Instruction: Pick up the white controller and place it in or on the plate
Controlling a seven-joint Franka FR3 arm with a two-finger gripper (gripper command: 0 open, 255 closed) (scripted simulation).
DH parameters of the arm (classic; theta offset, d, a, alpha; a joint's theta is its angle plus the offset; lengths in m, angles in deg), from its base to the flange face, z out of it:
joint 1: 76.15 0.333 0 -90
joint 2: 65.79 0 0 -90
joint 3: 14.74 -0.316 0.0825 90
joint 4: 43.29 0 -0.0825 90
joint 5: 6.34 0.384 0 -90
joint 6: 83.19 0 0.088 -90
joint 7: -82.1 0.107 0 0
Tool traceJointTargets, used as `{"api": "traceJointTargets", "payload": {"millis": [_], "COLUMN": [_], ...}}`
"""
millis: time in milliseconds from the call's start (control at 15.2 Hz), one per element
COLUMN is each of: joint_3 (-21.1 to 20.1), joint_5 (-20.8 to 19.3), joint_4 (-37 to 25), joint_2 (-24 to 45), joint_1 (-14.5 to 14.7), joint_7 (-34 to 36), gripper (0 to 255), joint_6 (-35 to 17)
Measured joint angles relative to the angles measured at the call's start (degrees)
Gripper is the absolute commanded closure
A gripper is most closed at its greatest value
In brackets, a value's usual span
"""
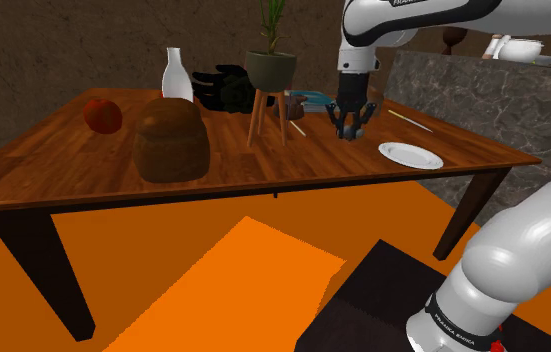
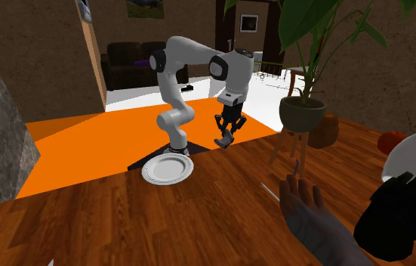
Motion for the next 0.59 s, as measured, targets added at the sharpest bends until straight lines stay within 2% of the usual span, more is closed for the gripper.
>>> {"api": "traceJointTargets", "payload": {"millis": [594], "joint_3": [7.6], "joint_5": [-4.6], "joint_4": [3.8], "joint_2": [-5.1], "joint_1": [-4.9], "joint_7": [-11.2], "gripper": [255], "joint_6": [0.6]}}
